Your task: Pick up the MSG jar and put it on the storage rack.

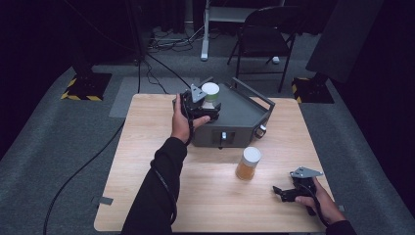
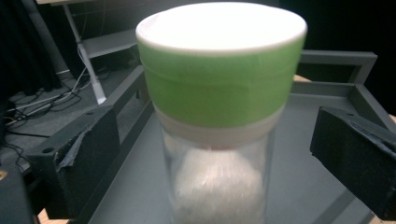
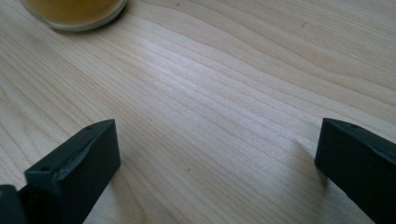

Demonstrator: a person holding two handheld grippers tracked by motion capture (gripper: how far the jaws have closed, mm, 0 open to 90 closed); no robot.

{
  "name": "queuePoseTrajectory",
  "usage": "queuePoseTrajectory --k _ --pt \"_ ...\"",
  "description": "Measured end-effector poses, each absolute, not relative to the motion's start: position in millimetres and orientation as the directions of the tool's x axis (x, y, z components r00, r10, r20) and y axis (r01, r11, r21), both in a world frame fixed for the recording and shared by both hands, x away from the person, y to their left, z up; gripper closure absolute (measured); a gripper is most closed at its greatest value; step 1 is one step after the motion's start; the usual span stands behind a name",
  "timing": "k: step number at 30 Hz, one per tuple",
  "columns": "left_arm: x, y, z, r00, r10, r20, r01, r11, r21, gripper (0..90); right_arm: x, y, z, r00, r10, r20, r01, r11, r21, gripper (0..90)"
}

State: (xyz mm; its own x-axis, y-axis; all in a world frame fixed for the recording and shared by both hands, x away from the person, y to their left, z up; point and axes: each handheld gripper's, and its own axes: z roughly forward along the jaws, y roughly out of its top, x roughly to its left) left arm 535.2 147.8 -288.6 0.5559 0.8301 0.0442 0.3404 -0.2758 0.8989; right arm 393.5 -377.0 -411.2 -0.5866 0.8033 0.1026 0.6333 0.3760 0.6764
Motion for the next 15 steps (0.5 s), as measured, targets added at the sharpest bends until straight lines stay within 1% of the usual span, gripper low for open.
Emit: queuePoseTrajectory --k 7,11,15 --pt "521 161 -292 0.580 0.812 0.056 0.322 -0.292 0.900 1.4 393 -377 -411 -0.586 0.803 0.103 0.633 0.376 0.676 0.0" --pt "514 163 -293 0.593 0.800 0.091 0.318 -0.336 0.887 1.4 393 -377 -411 -0.587 0.803 0.102 0.633 0.376 0.677 0.0" --pt "506 170 -296 0.608 0.787 0.103 0.308 -0.354 0.883 1.4 394 -377 -411 -0.587 0.803 0.102 0.633 0.376 0.676 0.0"
